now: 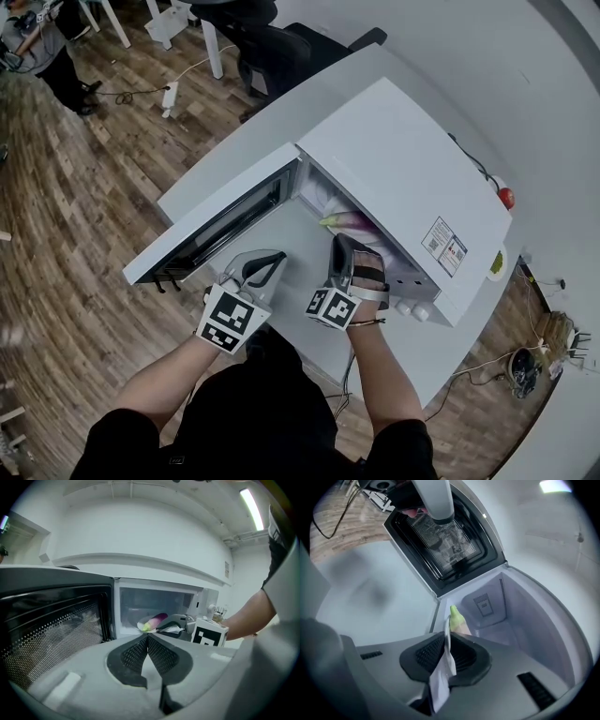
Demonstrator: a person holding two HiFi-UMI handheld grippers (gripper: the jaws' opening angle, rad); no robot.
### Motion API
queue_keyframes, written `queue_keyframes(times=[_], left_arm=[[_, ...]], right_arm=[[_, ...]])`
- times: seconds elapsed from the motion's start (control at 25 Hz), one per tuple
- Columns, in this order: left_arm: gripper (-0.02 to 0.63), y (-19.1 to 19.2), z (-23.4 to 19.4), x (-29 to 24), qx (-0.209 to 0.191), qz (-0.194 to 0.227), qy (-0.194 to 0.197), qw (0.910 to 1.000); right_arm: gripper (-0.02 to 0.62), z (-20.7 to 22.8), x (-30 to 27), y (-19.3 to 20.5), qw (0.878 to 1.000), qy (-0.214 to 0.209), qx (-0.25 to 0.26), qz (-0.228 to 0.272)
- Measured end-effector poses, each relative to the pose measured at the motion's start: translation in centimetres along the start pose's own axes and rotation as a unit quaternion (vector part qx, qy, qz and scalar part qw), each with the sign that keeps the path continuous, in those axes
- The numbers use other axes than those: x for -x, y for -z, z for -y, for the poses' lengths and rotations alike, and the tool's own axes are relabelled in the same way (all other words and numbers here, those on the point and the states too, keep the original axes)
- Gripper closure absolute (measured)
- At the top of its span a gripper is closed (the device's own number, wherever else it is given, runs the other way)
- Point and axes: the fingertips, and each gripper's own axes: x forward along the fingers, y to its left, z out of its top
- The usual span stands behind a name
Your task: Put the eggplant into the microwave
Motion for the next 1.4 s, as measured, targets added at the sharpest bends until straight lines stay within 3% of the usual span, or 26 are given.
queue_keyframes(times=[0.88,1.4], left_arm=[[0.598,-0.5,-1.4,-0.4,0.008,-0.003,-0.005,0.9999],[0.598,-1.7,0.8,3.6,0.009,0.026,0.008,0.9996]], right_arm=[[0.548,2.6,-4.2,1.0,0.995,-0.012,-0.092,-0.036],[0.546,2.2,2.7,-0.8,0.993,-0.010,-0.114,-0.010]])
